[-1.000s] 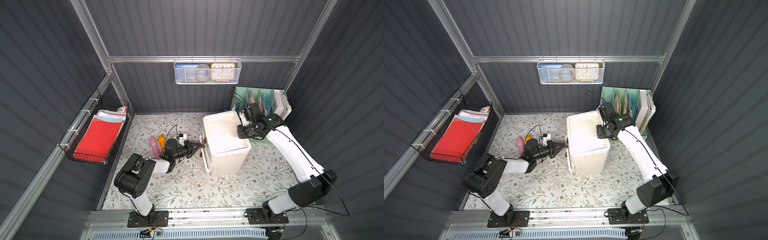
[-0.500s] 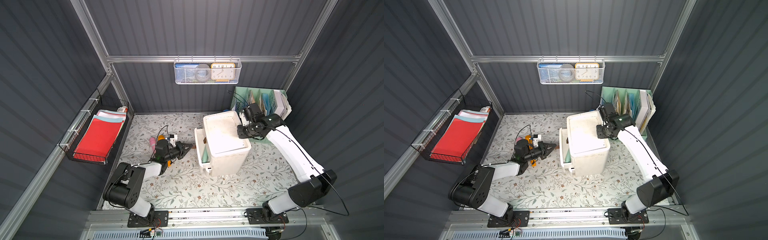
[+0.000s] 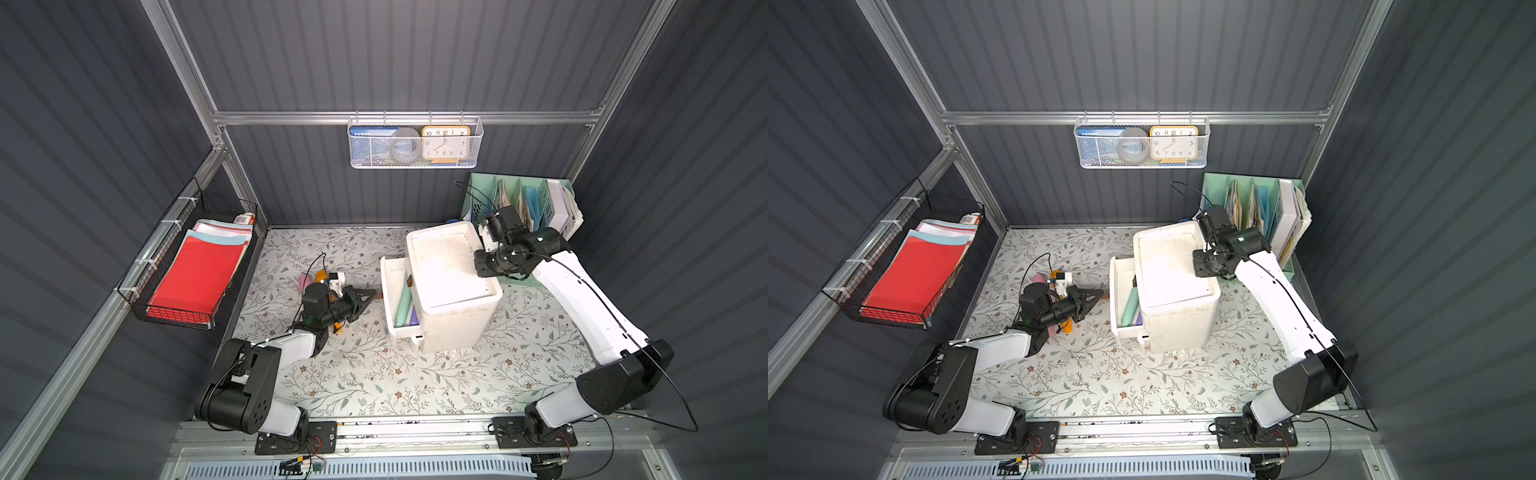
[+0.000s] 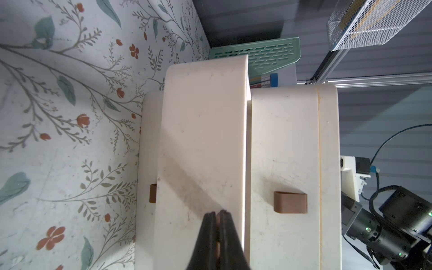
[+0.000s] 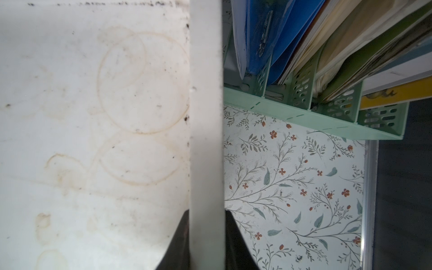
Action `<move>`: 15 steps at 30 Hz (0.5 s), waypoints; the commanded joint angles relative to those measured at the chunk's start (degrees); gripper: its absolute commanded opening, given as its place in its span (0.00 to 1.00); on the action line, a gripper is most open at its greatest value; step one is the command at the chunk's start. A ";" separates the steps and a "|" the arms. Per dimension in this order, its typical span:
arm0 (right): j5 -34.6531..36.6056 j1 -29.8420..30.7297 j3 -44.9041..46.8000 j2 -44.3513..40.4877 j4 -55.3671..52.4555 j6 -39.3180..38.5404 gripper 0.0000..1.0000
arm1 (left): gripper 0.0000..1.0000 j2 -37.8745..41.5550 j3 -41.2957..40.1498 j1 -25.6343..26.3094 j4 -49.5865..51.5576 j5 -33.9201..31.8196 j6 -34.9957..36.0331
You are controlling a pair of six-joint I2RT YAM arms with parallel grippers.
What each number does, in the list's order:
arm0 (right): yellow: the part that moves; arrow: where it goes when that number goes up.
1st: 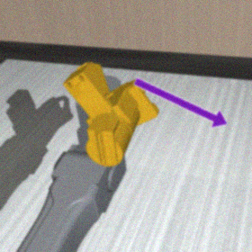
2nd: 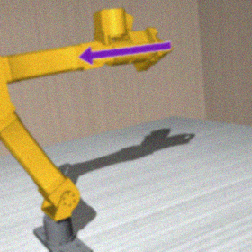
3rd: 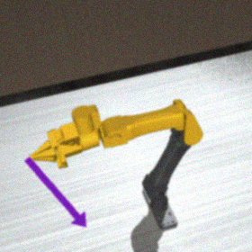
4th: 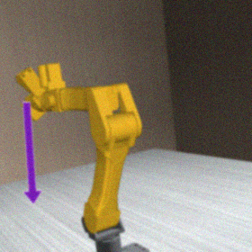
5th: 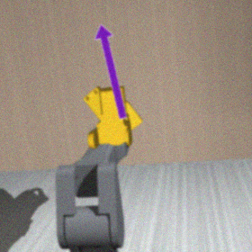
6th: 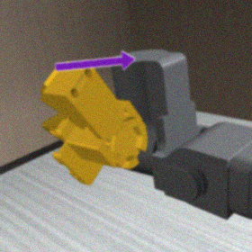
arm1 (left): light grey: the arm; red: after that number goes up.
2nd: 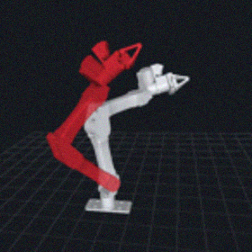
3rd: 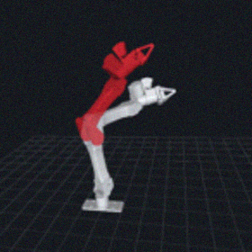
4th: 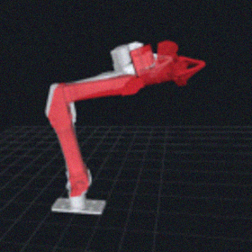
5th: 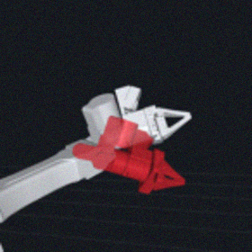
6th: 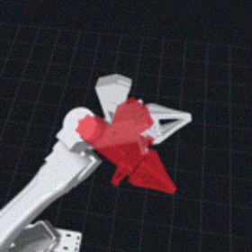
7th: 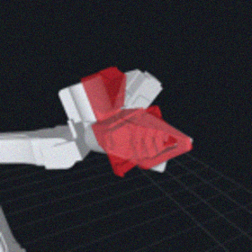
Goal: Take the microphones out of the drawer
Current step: Open the drawer in the storage box.
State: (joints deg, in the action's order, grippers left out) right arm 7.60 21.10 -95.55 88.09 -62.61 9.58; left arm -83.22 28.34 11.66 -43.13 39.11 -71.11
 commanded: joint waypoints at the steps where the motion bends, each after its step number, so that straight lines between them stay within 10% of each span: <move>1: -1.31 0.08 2.48 3.11 -3.53 0.96 0.00 | 0.00 2.29 -0.45 -0.92 2.20 -1.99 2.54; 15: -1.28 0.07 2.60 3.15 -3.52 0.97 0.00 | 0.00 9.33 -3.98 -1.73 7.10 -9.09 2.82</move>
State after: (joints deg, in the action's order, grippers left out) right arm 7.62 21.10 -95.53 88.12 -62.63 9.58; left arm -76.31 25.17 10.57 -37.39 33.39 -70.02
